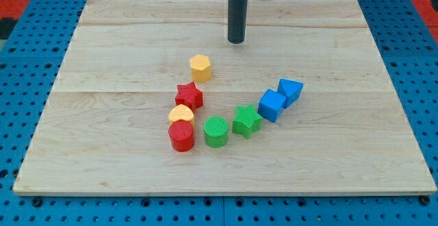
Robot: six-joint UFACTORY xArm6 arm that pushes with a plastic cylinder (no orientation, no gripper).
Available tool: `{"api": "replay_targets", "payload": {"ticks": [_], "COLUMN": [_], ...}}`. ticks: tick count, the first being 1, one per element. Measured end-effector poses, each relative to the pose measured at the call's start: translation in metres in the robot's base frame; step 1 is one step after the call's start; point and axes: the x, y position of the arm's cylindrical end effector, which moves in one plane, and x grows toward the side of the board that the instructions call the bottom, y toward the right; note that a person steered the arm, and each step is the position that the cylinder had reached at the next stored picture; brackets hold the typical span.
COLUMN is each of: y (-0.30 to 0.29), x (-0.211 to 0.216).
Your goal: Move the yellow hexagon top left to the red star
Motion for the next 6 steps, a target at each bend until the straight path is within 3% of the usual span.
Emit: {"api": "replay_targets", "payload": {"ticks": [6], "y": [0.0086], "x": [-0.0015]}}
